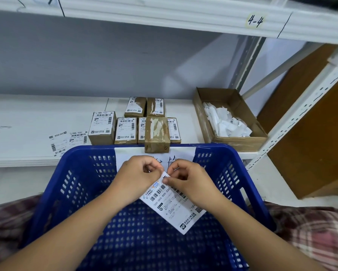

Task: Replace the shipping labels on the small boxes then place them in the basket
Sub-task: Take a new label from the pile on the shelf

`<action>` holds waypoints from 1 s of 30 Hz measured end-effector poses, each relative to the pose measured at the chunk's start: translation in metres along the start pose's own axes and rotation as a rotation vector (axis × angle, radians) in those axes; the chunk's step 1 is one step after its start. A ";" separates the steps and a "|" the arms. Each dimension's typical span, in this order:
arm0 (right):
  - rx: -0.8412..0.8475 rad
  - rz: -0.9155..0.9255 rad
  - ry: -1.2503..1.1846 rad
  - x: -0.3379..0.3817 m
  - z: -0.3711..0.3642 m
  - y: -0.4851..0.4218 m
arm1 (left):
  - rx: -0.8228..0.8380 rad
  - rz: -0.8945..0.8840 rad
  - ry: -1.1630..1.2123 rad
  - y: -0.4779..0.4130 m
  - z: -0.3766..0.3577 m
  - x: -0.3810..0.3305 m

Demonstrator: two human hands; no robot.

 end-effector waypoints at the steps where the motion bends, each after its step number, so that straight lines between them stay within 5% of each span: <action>1: 0.003 0.003 0.002 0.000 -0.001 0.000 | 0.007 -0.003 -0.017 0.000 0.000 0.000; 30: 0.043 0.133 0.125 0.000 -0.002 0.000 | 0.155 -0.070 -0.190 0.005 -0.009 -0.004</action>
Point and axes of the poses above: each hand's wrist, its own y-axis away from the middle knuckle, its own z-axis out of the back of the hand, x = y × z, the point moved 7 cm from there along -y, towards the middle knuckle, and after that the axes turned 1 degree about -x, right-handed, at the moved point
